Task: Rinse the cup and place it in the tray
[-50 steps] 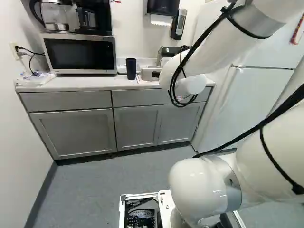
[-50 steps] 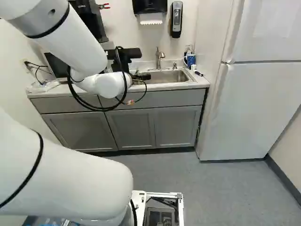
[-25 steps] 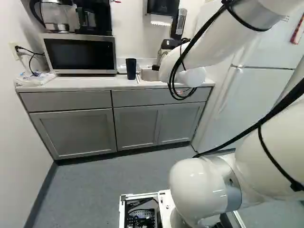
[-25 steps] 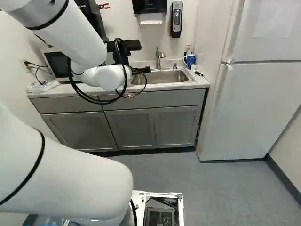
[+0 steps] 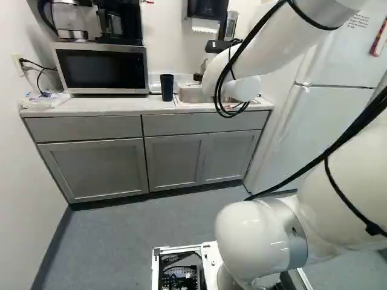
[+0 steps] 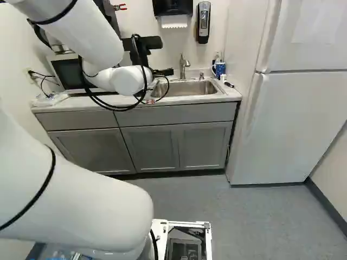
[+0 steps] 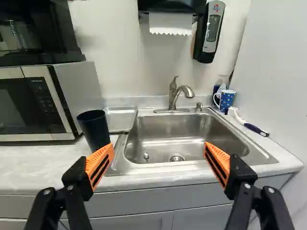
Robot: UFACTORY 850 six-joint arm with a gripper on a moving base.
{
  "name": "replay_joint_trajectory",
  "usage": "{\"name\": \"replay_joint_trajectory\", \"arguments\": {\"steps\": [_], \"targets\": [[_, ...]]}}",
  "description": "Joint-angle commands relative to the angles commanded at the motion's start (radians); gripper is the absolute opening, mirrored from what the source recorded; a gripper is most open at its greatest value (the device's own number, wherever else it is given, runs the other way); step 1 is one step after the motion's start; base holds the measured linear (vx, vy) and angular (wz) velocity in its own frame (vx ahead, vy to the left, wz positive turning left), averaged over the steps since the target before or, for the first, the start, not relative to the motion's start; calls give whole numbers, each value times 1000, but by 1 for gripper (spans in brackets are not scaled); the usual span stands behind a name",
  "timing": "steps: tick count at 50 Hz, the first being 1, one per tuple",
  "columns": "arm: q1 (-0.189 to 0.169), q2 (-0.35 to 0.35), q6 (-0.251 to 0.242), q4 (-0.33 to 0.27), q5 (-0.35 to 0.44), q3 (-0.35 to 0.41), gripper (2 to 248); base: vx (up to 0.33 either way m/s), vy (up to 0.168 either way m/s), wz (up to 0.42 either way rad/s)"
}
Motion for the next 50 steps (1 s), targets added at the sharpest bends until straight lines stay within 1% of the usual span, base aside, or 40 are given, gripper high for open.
{"name": "replay_joint_trajectory", "arguments": {"steps": [29, 50], "targets": [[0, -21, 0, 0, -4, -80, 247, 0, 0, 0], [0, -37, 0, 0, -39, -137, 247, 0, 0, 0]]}}
